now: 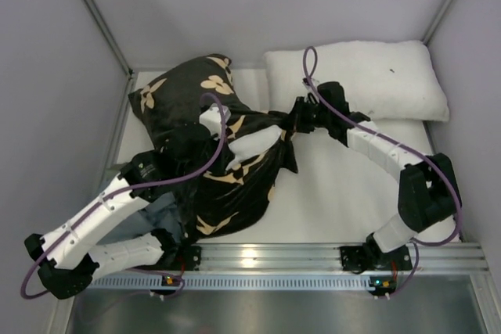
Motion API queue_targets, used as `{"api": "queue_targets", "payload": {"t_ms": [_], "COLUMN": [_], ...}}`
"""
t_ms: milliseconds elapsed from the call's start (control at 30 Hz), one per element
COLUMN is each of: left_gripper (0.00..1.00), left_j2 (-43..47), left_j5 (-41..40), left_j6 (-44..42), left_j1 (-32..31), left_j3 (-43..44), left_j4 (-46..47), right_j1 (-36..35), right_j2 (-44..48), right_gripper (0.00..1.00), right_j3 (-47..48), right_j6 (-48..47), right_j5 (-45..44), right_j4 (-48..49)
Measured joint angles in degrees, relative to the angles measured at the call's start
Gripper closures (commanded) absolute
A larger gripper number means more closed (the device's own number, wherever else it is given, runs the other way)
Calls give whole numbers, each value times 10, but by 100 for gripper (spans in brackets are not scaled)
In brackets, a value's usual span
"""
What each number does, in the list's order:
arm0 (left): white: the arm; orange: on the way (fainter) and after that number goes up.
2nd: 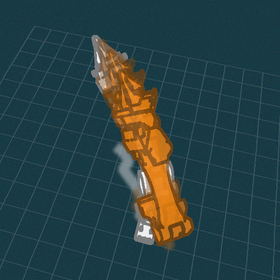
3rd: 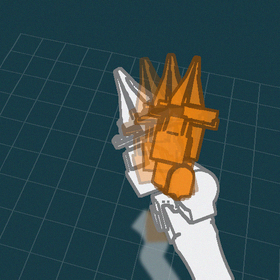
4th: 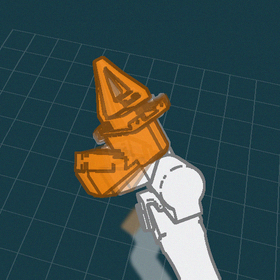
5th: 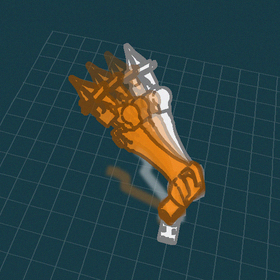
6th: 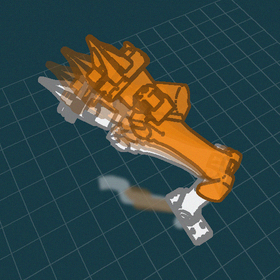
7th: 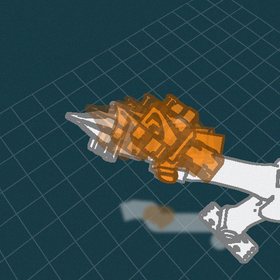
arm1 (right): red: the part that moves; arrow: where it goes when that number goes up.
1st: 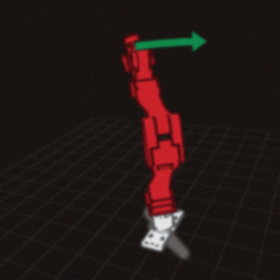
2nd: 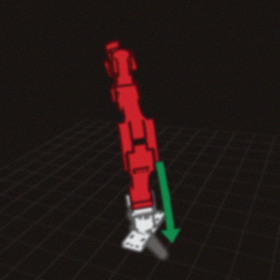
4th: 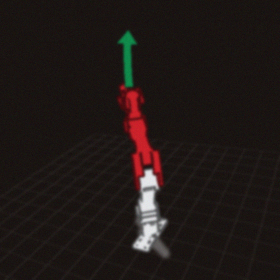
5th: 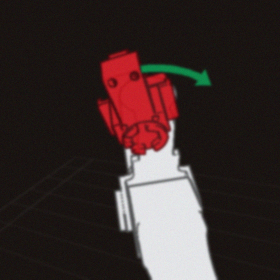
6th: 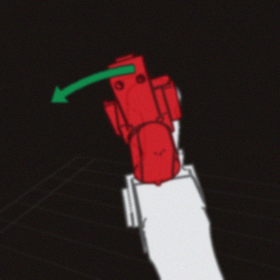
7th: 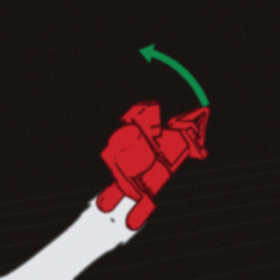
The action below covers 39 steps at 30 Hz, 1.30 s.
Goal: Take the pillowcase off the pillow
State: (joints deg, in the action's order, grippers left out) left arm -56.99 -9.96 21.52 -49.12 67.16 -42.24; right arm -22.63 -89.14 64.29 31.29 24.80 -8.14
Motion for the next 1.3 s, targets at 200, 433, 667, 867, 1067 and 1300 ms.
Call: {"api": "queue_targets", "payload": {"t_ms": [200,433,667,867,1067,1300], "left_gripper": [100,100,100,100,100,100], "left_j2": [-4,-106,-184,-195,-201,-231], "left_j5": [-19,-48,-71,-74,-60,-40], "left_j6": [9,9,9,11,19,26], "left_j1": [0,-4,-5,-3,-3,-2], "left_j3": [18,85,152,149,130,127], "left_j4": [-38,-45,12,59,88,121], "right_j1": [-91,-127,-103,-62,-32,-36], "right_j2": [-23,-7,186,321,317,216], "right_gripper": [100,39,1,1,0,1], "right_j3": [-39,-164,-218,-159,-132,-102], "right_j6": [2,21,-8,28,100,162], "right_j5": [-56,-100,-214,-229,-206,-144], "right_j4": [34,85,-5,-66,-105,-107]}}
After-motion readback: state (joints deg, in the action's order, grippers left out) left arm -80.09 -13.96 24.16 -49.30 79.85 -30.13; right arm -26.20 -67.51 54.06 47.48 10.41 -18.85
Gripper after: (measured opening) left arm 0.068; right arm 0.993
